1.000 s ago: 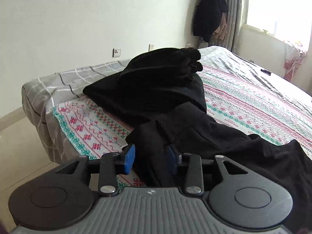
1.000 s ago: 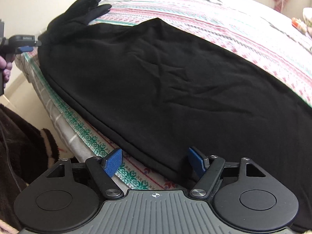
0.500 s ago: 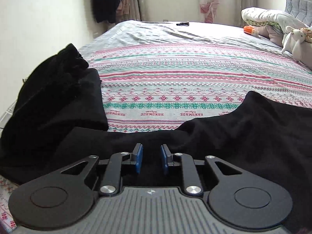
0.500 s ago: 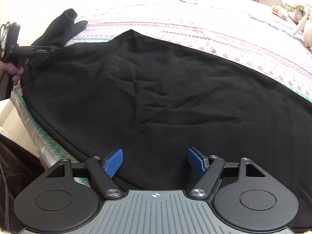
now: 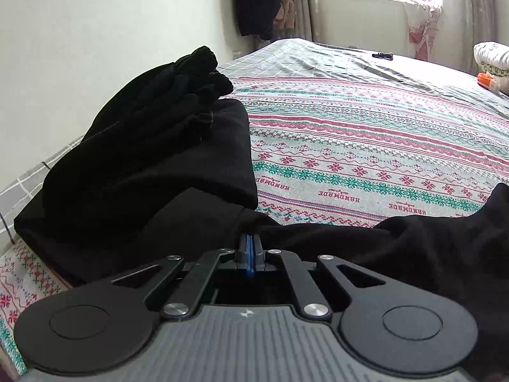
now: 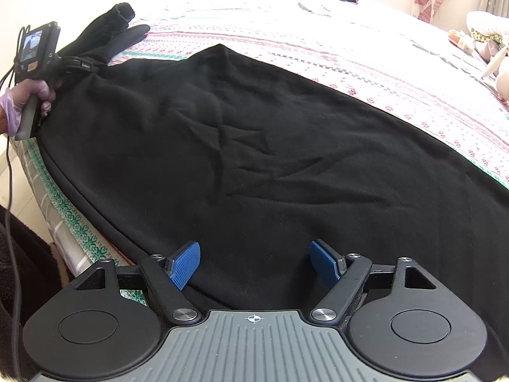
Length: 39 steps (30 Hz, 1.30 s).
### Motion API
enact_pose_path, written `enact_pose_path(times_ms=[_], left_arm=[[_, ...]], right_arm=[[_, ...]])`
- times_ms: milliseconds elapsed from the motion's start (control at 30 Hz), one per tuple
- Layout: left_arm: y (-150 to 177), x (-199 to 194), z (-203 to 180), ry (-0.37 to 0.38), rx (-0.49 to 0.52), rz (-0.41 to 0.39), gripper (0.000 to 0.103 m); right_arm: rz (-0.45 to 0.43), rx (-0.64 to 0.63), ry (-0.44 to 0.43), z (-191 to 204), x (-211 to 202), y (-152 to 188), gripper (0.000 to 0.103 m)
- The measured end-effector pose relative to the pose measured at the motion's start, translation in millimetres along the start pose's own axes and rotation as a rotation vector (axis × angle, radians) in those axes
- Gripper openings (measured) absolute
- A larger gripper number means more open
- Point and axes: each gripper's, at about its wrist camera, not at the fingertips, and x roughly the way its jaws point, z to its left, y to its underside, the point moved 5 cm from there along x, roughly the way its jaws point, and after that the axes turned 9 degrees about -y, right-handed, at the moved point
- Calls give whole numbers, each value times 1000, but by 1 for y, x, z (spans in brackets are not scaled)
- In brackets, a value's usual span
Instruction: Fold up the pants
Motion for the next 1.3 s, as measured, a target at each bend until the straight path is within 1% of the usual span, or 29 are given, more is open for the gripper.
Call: enact_pose_path(times_ms=[33, 67, 100, 133, 167, 200, 267, 367, 500, 567, 667, 800, 867, 933, 1033, 1100, 1200, 1300], left_arm=[[1, -6, -2, 5, 9, 5, 29], [2, -13, -5, 14, 16, 9, 41], [3, -20, -6, 21, 18, 11, 48], [4, -27, -7, 28, 14, 12, 60], [4, -36, -8, 41, 9, 13, 68], [5, -43, -10, 56, 7, 19, 70], [7, -59, -14, 92, 10, 40, 80], [14, -82, -27, 161, 17, 66, 87], [24, -110, -53, 232, 45, 77, 93], [31, -125, -68, 267, 73, 65, 98], [41, -147, -89, 323, 99, 49, 103], [52, -164, -118, 402, 139, 44, 103], [55, -171, -133, 438, 161, 28, 103], [59, -174, -145, 461, 169, 12, 103], [64, -175, -163, 517, 153, 35, 103], [66, -176, -176, 564, 125, 53, 103], [68, -188, -198, 590, 118, 38, 103], [74, -208, -223, 631, 145, -12, 103]], right_arm=[[-1, 1, 1, -1, -1, 1, 77], [-3, 6, 5, -3, -2, 1, 77], [-7, 16, 15, -5, -4, 1, 77], [-13, 32, 25, -8, -7, 1, 77], [-21, 51, 33, -12, -9, 0, 77], [-32, 73, 39, -17, -13, 0, 77], [-52, 124, 53, -28, -21, 0, 78], [-83, 203, 90, -50, -37, 2, 78], [-108, 306, 146, -79, -57, 13, 81], [-114, 345, 178, -93, -66, 21, 82], [-117, 409, 218, -112, -80, 35, 82], [-141, 501, 283, -137, -101, 57, 82], [-167, 537, 343, -154, -113, 68, 82], [-193, 564, 448, -176, -127, 77, 82], [-203, 578, 604, -210, -139, 85, 82], [-203, 560, 657, -230, -140, 80, 82], [-235, 519, 684, -262, -140, 75, 82], [-266, 536, 634, -289, -138, 74, 79]])
